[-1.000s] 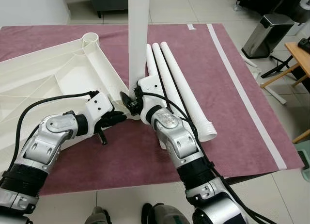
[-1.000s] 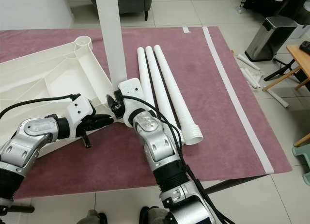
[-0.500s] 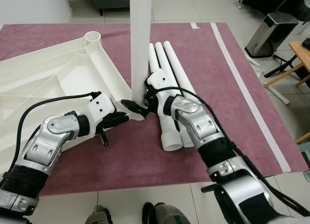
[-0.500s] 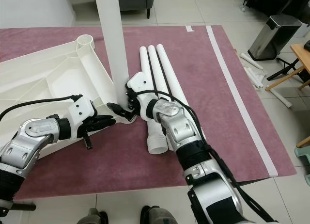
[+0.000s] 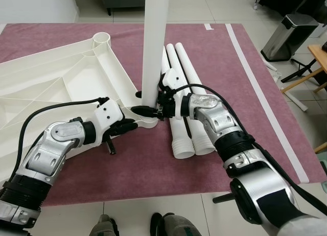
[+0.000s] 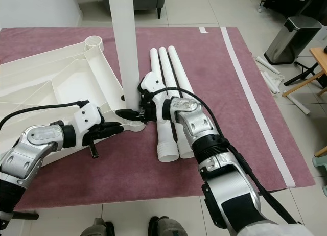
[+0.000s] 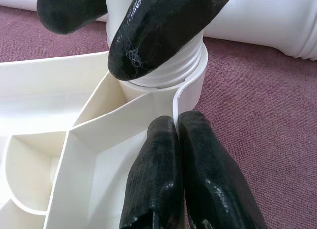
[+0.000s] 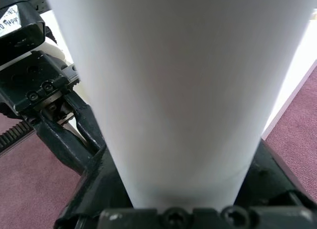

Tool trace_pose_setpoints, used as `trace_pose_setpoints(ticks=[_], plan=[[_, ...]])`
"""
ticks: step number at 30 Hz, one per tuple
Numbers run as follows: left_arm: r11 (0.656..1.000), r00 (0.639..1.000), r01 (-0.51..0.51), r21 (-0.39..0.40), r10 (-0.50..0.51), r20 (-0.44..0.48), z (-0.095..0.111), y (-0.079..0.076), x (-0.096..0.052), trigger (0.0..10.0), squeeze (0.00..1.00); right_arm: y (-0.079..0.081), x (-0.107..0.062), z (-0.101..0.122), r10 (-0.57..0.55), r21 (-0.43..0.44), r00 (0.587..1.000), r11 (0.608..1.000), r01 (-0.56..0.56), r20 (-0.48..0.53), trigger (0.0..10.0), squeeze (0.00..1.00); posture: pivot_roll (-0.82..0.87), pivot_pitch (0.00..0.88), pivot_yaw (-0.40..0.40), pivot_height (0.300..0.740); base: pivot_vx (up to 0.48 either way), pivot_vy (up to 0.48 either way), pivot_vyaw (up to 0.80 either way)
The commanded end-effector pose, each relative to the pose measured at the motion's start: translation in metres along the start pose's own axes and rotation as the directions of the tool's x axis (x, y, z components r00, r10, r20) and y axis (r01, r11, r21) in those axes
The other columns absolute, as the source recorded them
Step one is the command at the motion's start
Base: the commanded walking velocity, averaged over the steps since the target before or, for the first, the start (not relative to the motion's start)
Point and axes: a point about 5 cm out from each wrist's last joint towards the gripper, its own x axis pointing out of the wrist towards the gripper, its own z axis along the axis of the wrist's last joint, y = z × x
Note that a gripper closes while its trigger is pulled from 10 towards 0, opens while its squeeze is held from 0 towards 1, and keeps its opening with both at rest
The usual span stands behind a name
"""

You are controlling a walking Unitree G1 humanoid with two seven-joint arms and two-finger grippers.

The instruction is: Building children table

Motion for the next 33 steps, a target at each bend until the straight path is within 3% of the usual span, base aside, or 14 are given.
trace_pose_setpoints(ticks=[1,4,6,7,10,11,12,20,21,22,26,27,32,33], plan=[[0.979,0.981,0.193,-0.067,-0.192,0.014,-0.012,-0.028,0.010,0.0,0.00,-0.002,0.001,-0.003,-0.079,0.039,0.997,0.996,0.079,0.006,0.0,0.00,0.11,0.181,-0.021,0.740,0.000,0.000,0.00],[0.979,0.981,0.193,-0.068,-0.193,0.015,-0.011,-0.028,0.011,0.0,0.00,0.004,0.009,-0.013,-0.214,0.057,0.976,0.975,0.216,-0.045,0.0,0.00,0.11,0.183,-0.023,0.740,0.000,0.000,0.00],[0.978,0.981,0.194,-0.071,-0.194,0.018,-0.011,-0.029,0.011,0.0,0.00,0.014,0.017,-0.024,-0.382,0.073,0.916,0.917,0.392,-0.125,0.0,0.00,0.10,0.187,-0.025,0.740,0.000,0.000,0.00],[0.978,0.981,0.194,-0.071,-0.194,0.018,-0.011,-0.029,0.011,0.0,0.00,0.014,0.017,-0.024,-0.382,0.073,0.916,0.917,0.392,-0.125,0.0,0.00,0.10,0.187,-0.025,0.740,0.000,0.000,0.00],[0.978,0.981,0.195,-0.073,-0.194,0.019,-0.012,-0.030,0.011,0.0,0.00,0.021,0.020,-0.033,-0.507,0.106,0.842,0.841,0.530,-0.184,0.0,0.00,0.10,0.191,-0.025,0.740,0.000,0.000,0.00],[0.978,0.980,0.197,-0.075,-0.196,0.021,-0.012,-0.030,0.012,0.0,0.00,0.030,0.020,-0.048,-0.624,0.143,0.729,0.724,0.675,-0.281,0.0,0.00,0.10,0.192,-0.024,0.740,0.000,0.000,0.00],[0.977,0.980,0.198,-0.075,-0.197,0.021,-0.012,-0.031,0.012,0.0,0.00,0.036,0.020,-0.055,-0.652,0.154,0.687,0.680,0.717,-0.322,0.0,0.00,0.09,0.193,-0.024,0.740,0.000,0.000,0.00],[0.977,0.980,0.201,-0.076,-0.200,0.021,-0.011,-0.031,0.012,0.0,0.00,0.050,0.020,-0.065,-0.699,0.163,0.594,0.583,0.796,-0.398,0.0,0.00,0.10,0.195,-0.024,0.740,0.000,0.000,0.00],[0.977,0.980,0.200,-0.077,-0.199,0.021,-0.012,-0.031,0.012,0.0,0.00,0.051,0.022,-0.061,-0.703,0.172,0.601,0.584,0.793,-0.381,6.7,0.00,0.10,0.195,-0.024,0.740,0.000,0.000,0.00],[0.977,0.980,0.200,-0.078,-0.199,0.020,-0.012,-0.031,0.011,0.0,0.00,0.052,0.025,-0.057,-0.697,0.187,0.625,0.602,0.776,-0.351,10.0,0.00,0.10,0.195,-0.025,0.740,0.000,0.000,0.00],[0.977,0.980,0.199,-0.080,-0.198,0.018,-0.013,-0.031,0.011,0.0,0.00,0.052,0.028,-0.046,-0.693,0.193,0.659,0.633,0.750,-0.293,10.0,0.00,0.10,0.195,-0.025,0.740,0.000,0.000,0.00],[0.977,0.980,0.197,-0.081,-0.197,0.018,-0.013,-0.031,0.011,0.0,0.00,0.051,0.028,-0.040,-0.703,0.187,0.659,0.634,0.751,-0.267,10.0,1.00,0.10,0.195,-0.025,0.740,0.000,0.000,0.00],[0.978,0.981,0.194,-0.081,-0.193,0.018,-0.013,-0.030,0.011,0.0,0.00,0.045,0.029,-0.021,-0.658,0.203,0.739,0.712,0.672,-0.141,10.0,1.00,0.10,0.195,-0.026,0.740,0.000,0.000,0.00],[0.978,0.981,0.194,-0.081,-0.193,0.018,-0.013,-0.030,0.012,0.0,0.00,0.042,0.029,-0.012,-0.606,0.194,0.791,0.768,0.610,-0.084,10.0,0.00,0.10,0.195,-0.026,0.740,0.000,0.000,0.00]])
